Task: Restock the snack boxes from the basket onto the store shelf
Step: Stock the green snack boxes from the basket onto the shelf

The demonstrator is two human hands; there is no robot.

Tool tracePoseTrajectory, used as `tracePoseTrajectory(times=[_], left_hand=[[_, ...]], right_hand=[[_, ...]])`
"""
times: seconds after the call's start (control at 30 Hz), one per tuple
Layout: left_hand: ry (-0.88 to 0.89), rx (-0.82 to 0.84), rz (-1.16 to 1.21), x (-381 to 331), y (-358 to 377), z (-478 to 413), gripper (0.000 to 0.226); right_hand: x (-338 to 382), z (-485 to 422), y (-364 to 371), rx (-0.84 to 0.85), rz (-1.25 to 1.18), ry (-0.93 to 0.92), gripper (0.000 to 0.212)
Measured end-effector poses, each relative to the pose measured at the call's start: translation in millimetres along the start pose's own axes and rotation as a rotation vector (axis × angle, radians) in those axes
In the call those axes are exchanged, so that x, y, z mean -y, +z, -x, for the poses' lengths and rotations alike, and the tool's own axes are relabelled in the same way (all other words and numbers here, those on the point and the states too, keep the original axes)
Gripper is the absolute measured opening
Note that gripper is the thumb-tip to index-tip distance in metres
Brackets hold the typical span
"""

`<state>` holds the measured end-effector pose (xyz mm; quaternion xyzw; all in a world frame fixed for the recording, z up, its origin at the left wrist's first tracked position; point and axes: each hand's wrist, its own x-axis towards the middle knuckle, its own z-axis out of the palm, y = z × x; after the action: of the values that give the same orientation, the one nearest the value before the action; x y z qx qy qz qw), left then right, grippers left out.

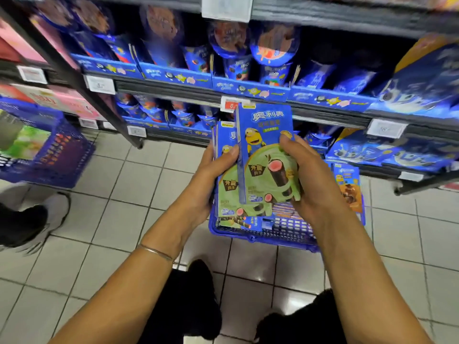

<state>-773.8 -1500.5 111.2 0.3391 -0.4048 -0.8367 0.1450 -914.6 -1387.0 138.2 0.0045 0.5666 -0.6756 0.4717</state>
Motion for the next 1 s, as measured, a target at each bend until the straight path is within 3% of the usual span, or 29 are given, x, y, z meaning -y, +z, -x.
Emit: tracePoseTrajectory(times=[0.13,0.23,0.53,0.73,1.0], left_hand=[[0.009,-0.017,0.001,-72.4,53.7,57.6,0.067],[0.004,-0.032,-0.03,-138.1,99.3,104.5,0.072],[0.182,0.015,-0.043,-325.8,224.5,229.2,0.072],[0.347,0.036,-0.018,-381.5,265.3,273.6,0.072],[0.524,0.074,-0.052,-437.9,295.3,291.0,0.069]], right_hand=[[75.3,66.6,26.1,0.081,0.001,-0.032,0.014],[141.8,126.2,51.4,0.045,0.012,-0.035,0.031],[330.3,286.3,135.7,0.054,0.136,-0.182,0.03],[386.3,338.3,169.0,0.103,0.167,-0.364,0.052],[438.7,354.0,191.2,0.207,0.105,-0.494,0.036]])
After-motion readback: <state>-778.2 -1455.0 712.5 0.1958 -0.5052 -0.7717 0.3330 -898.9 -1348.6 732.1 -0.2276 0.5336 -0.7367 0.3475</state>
